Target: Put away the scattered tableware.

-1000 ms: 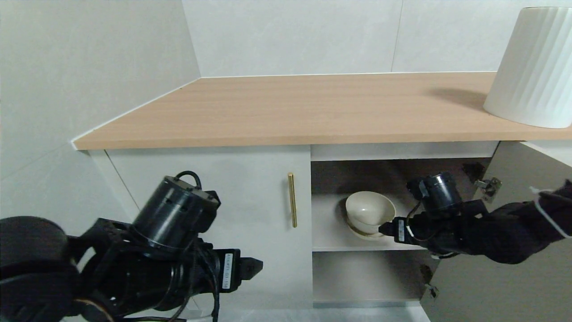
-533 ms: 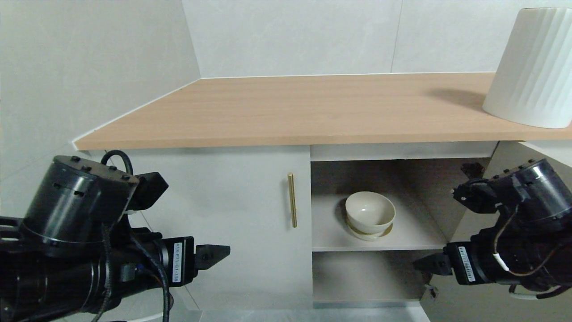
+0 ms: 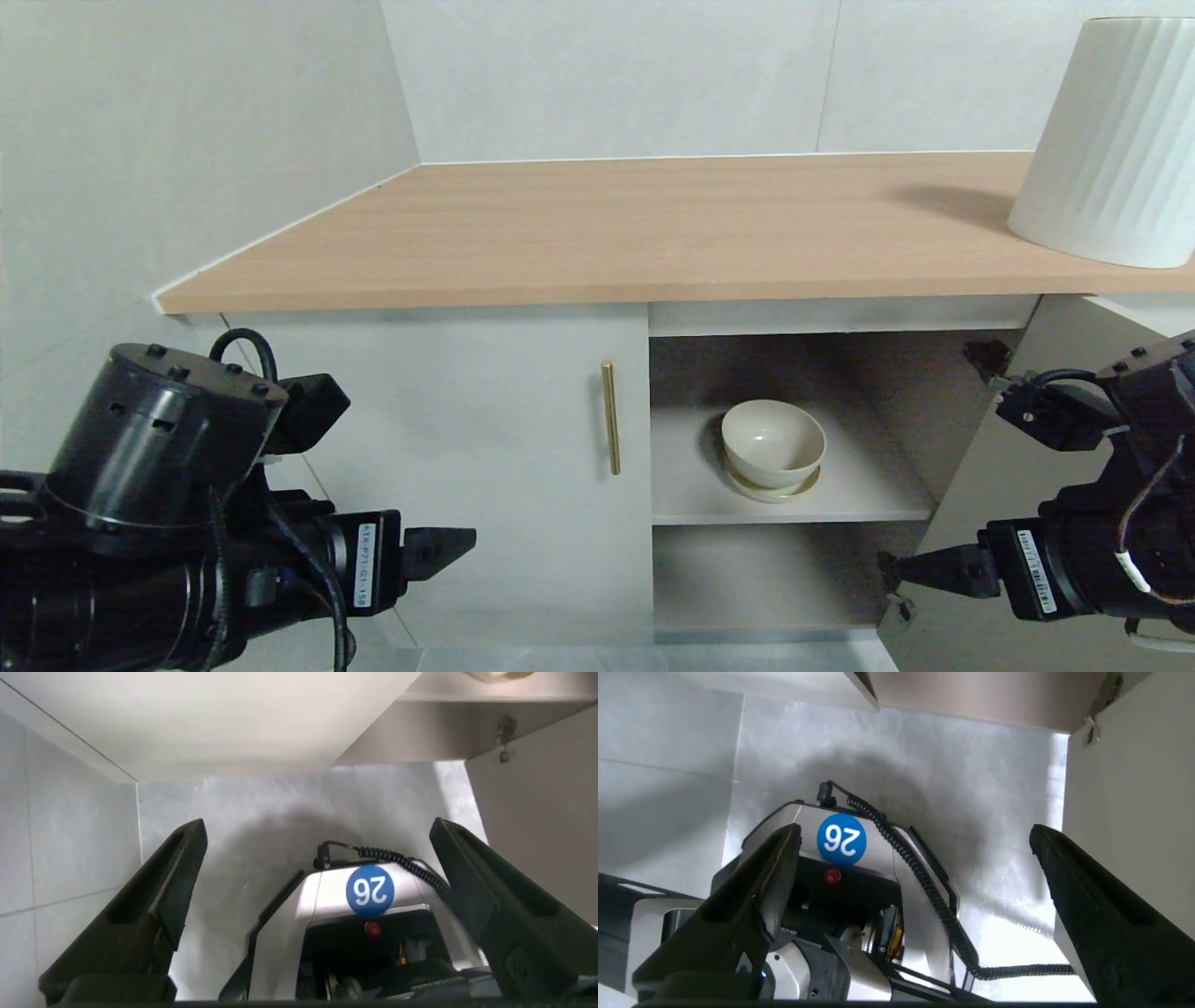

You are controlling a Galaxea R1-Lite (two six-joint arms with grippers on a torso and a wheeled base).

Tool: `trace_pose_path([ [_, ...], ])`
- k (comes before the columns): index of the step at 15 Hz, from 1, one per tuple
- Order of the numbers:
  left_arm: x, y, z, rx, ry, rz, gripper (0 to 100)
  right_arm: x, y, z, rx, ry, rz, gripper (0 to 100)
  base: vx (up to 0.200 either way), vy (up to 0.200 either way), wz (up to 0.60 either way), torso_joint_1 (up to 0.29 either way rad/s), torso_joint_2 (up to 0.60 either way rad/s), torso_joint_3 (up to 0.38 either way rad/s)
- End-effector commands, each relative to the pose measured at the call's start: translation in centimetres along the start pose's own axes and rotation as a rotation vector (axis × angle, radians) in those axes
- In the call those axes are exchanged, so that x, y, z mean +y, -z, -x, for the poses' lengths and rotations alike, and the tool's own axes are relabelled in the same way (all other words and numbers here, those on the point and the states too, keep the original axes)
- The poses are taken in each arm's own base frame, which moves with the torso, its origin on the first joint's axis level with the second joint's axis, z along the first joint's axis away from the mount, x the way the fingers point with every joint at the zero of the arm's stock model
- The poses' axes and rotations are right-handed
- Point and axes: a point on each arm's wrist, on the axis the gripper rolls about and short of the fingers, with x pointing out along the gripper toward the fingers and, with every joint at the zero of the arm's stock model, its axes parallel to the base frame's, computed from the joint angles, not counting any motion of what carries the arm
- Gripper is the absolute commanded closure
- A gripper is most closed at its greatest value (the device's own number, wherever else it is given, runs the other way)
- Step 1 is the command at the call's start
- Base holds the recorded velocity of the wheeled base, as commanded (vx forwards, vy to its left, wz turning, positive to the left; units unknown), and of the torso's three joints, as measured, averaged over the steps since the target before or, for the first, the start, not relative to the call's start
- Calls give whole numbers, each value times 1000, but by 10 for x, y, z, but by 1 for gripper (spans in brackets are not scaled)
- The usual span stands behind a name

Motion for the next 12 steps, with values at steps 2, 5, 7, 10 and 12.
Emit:
trace_pose_path([
  [2, -1, 2, -6, 21, -13, -5, 0, 0, 0, -2, 7, 3, 1, 0, -200, 0, 0, 7, 2, 2],
  [5, -1, 2, -6, 25, -11, -6, 0, 0, 0, -3, 11, 6, 1, 0, -200, 0, 0, 1, 1, 7],
  [7, -1, 2, -8, 31, -16, -8, 0, 0, 0, -4, 15, 8, 0, 0, -200, 0, 0, 5, 7, 2],
  [10, -1, 4, -10, 38, -18, -10, 0, 0, 1, -6, 24, 11, 3, 0, -200, 0, 0, -1, 5, 4],
  [12, -1, 4, -10, 38, -18, -10, 0, 0, 1, -6, 25, 13, 3, 0, -200, 0, 0, 5, 0, -2],
])
